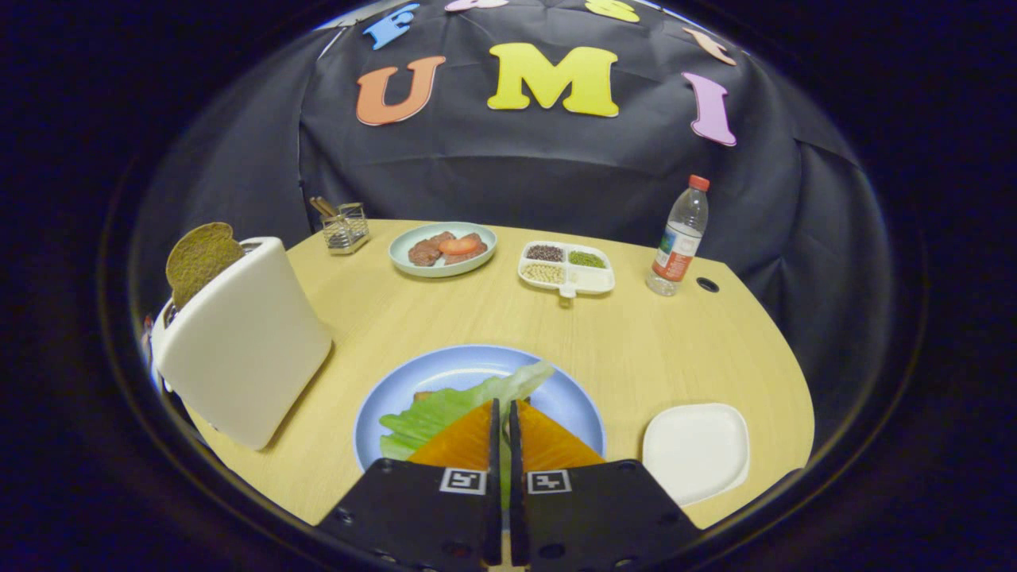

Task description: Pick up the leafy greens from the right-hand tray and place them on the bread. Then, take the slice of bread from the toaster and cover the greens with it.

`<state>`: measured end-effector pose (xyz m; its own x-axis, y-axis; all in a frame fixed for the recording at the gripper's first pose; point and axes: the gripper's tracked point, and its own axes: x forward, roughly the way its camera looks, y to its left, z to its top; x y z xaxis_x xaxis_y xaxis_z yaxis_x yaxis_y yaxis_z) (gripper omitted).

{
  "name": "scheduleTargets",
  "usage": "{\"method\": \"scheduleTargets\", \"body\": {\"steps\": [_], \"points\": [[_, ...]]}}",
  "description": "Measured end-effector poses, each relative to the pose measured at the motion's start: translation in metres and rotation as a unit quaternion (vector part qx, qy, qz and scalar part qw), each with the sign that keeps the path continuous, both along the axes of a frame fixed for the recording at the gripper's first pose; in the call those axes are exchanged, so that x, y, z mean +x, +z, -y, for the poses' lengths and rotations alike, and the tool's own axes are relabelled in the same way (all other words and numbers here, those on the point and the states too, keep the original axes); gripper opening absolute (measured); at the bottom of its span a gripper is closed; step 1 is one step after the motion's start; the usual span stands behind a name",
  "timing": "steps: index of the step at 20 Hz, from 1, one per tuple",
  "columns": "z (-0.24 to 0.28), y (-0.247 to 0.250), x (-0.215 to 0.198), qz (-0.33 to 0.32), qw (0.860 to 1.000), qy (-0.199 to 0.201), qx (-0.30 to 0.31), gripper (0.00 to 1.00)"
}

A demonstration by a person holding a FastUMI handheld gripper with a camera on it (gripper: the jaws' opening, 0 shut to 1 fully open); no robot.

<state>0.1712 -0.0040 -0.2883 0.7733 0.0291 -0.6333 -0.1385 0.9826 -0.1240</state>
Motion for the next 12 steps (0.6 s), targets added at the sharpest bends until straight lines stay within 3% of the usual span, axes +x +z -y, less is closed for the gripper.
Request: {"method": "scheduleTargets", "body": {"steps": [4,7,12], "points": [[0.003,0.017,-0.005,0.022,1.000,0.003,-0.008,0.67],[-0.002,0.040,-0.016,0.045,0.999,0.006,-0.015,0.97],[-0.037,0.082,-0.041,0.065,0.997,0.030,0.009,0.98]]}}
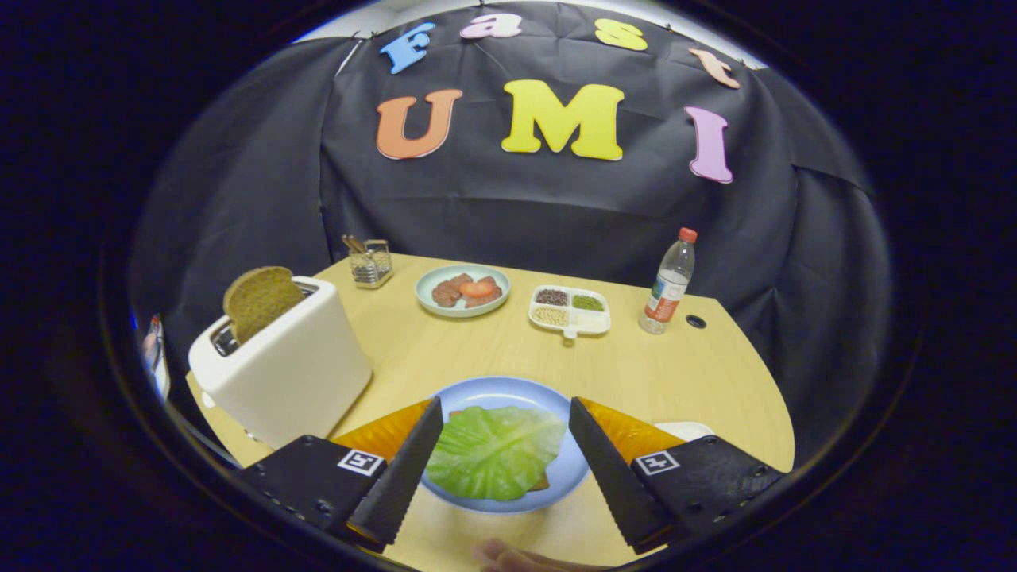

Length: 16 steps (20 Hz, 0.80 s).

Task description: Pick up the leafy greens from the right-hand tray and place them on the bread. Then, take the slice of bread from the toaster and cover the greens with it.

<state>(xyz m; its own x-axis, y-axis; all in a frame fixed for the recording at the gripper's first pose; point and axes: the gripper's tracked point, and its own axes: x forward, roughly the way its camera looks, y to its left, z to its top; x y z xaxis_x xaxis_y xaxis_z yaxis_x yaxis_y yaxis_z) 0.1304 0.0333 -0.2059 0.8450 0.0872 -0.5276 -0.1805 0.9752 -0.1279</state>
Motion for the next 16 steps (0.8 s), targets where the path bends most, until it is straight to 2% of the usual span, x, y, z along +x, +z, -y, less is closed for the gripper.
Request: {"method": "scheduleTargets", "body": {"steps": [4,10,16], "points": [[-0.041,0.044,-0.015,0.034,0.999,0.034,-0.005,0.98],[-0.117,0.090,-0.025,0.044,0.995,0.082,0.023,0.97],[-0.193,0.083,-0.022,0.029,0.992,0.116,0.036,0.97]]}}
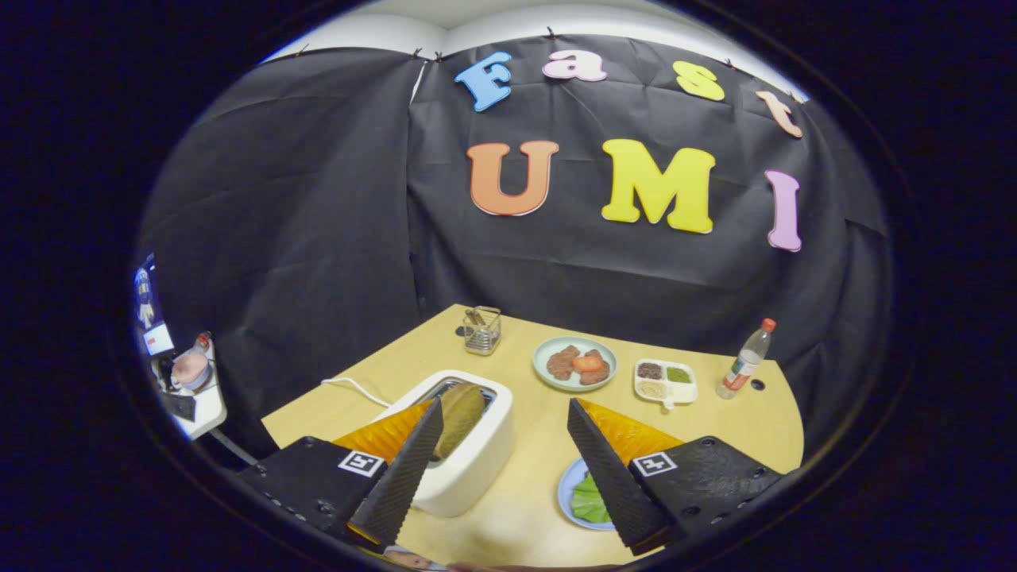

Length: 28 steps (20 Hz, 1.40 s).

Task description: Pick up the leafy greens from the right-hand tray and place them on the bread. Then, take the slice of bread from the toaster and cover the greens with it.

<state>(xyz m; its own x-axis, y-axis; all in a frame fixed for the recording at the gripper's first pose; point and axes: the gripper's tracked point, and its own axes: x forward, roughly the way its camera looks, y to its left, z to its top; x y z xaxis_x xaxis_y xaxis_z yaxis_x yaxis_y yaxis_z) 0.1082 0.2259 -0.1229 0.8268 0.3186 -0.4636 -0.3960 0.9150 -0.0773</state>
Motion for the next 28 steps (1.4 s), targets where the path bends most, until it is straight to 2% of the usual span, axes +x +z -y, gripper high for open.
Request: {"method": "scheduleTargets", "body": {"steps": [5,10,13,14,18,21,22,23,28], "points": [[-0.040,-0.026,0.015,-0.016,1.000,0.002,-0.003,0.97],[-0.048,-0.069,0.028,-0.043,0.998,-0.032,-0.013,0.95],[-0.046,-0.084,0.032,-0.061,0.996,-0.062,-0.010,0.79],[-0.046,-0.086,0.035,-0.066,0.995,-0.069,-0.011,0.77],[-0.045,-0.099,0.046,-0.094,0.991,-0.089,-0.030,0.42],[-0.047,-0.094,0.048,-0.096,0.990,-0.098,-0.039,0.20],[-0.047,-0.087,0.047,-0.093,0.990,-0.100,-0.038,0.20],[-0.047,-0.081,0.047,-0.087,0.991,-0.100,-0.032,0.11],[-0.049,-0.040,0.043,-0.056,0.994,-0.092,-0.029,0.11]]}}
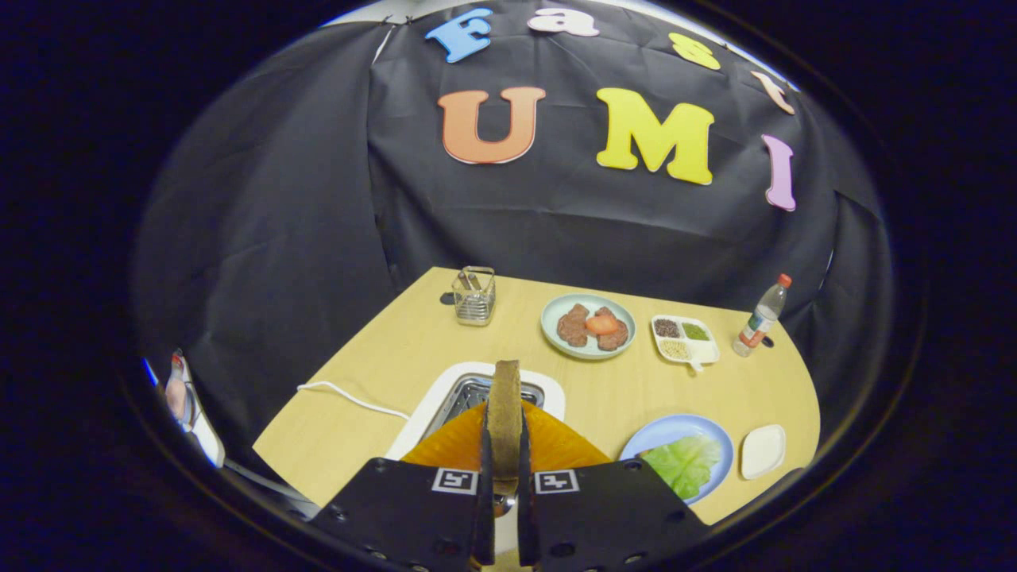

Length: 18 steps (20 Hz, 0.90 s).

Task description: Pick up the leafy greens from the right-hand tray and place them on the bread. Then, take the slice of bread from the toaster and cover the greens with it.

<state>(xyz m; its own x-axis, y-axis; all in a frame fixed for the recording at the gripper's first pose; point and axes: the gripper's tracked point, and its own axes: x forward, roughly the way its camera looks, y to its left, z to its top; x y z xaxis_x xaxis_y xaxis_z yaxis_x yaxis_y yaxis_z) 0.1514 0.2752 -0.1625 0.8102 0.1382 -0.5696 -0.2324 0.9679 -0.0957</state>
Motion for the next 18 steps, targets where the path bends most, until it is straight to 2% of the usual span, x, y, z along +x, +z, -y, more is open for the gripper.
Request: {"method": "scheduleTargets", "body": {"steps": [6,10,13,18], "points": [[0.007,0.075,-0.007,0.062,0.998,0.001,0.011,0.11],[0.033,0.110,-0.012,0.089,0.996,-0.008,0.031,0.11],[0.076,0.105,-0.003,0.087,0.995,-0.037,0.026,0.11],[0.145,0.050,0.016,0.047,0.995,-0.092,0.008,0.11]]}}
